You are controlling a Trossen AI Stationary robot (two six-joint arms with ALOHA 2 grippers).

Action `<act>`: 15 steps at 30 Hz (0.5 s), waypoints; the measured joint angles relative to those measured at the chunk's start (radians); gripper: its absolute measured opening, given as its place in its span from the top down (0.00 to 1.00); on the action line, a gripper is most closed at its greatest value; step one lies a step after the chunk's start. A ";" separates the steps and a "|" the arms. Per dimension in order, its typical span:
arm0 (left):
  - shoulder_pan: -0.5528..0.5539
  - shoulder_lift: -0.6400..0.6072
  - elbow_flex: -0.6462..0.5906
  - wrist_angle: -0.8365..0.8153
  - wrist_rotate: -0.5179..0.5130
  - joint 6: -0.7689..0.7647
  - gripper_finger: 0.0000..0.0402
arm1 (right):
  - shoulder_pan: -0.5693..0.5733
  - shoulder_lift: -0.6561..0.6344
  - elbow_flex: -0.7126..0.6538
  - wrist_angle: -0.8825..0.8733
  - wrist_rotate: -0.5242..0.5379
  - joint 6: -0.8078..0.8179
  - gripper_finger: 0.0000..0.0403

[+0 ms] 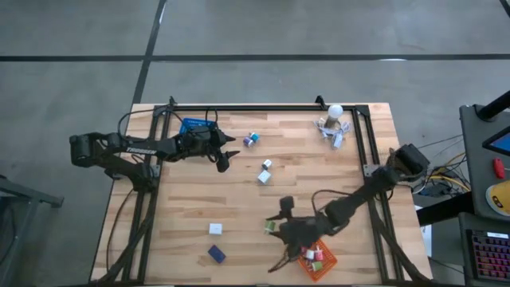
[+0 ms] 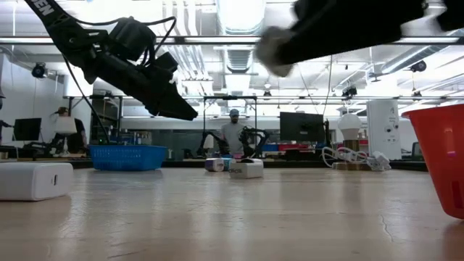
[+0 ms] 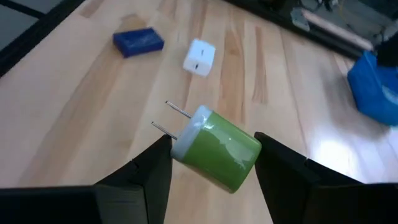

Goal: Pick & Place Office items
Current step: Put the green charger adapter into the orange bin

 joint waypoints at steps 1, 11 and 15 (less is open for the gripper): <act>0.000 0.000 0.000 0.000 0.000 0.000 0.35 | 0.018 -0.015 -0.003 -0.037 0.016 0.032 0.53; 0.000 0.000 0.000 -0.001 0.000 0.005 0.35 | 0.165 -0.083 -0.001 -0.279 0.110 0.364 0.53; 0.000 0.000 0.000 -0.001 0.000 0.006 0.35 | 0.207 -0.082 0.005 -0.406 0.104 0.509 0.53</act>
